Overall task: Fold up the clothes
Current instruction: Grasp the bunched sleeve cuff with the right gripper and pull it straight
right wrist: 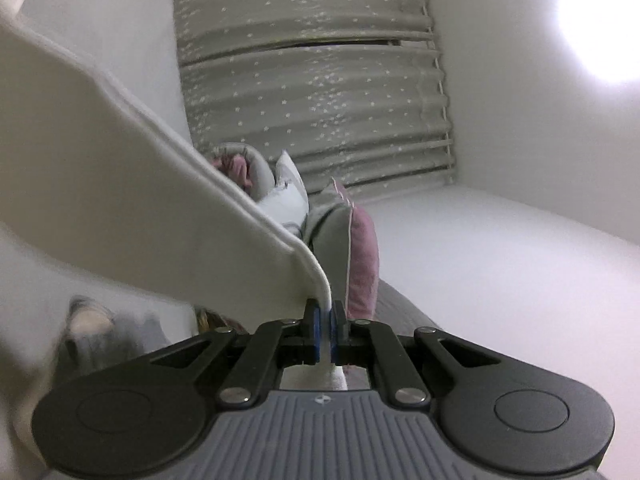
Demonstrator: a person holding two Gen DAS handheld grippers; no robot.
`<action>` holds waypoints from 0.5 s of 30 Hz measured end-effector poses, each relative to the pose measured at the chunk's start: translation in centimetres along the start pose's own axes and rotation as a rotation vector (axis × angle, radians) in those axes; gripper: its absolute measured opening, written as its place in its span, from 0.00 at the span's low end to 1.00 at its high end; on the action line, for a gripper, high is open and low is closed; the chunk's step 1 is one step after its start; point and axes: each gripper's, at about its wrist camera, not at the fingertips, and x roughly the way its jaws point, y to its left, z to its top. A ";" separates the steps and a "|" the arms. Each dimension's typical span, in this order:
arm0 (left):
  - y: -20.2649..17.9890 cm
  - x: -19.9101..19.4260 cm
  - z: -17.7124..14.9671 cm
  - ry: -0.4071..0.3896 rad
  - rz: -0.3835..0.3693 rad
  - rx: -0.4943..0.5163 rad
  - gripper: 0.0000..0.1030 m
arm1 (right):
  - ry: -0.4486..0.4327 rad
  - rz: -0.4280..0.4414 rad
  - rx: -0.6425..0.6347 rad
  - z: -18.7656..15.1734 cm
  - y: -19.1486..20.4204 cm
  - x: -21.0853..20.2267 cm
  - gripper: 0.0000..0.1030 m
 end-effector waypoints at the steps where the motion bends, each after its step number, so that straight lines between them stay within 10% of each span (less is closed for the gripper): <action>1: 0.0 0.0 0.0 0.000 0.001 0.001 1.00 | 0.000 -0.005 -0.013 -0.9 0.3 -0.4 0.06; 15: -0.2 0.0 -0.2 -0.006 0.009 0.013 1.00 | -0.043 -0.083 -0.128 -8.1 4.2 -5.6 0.04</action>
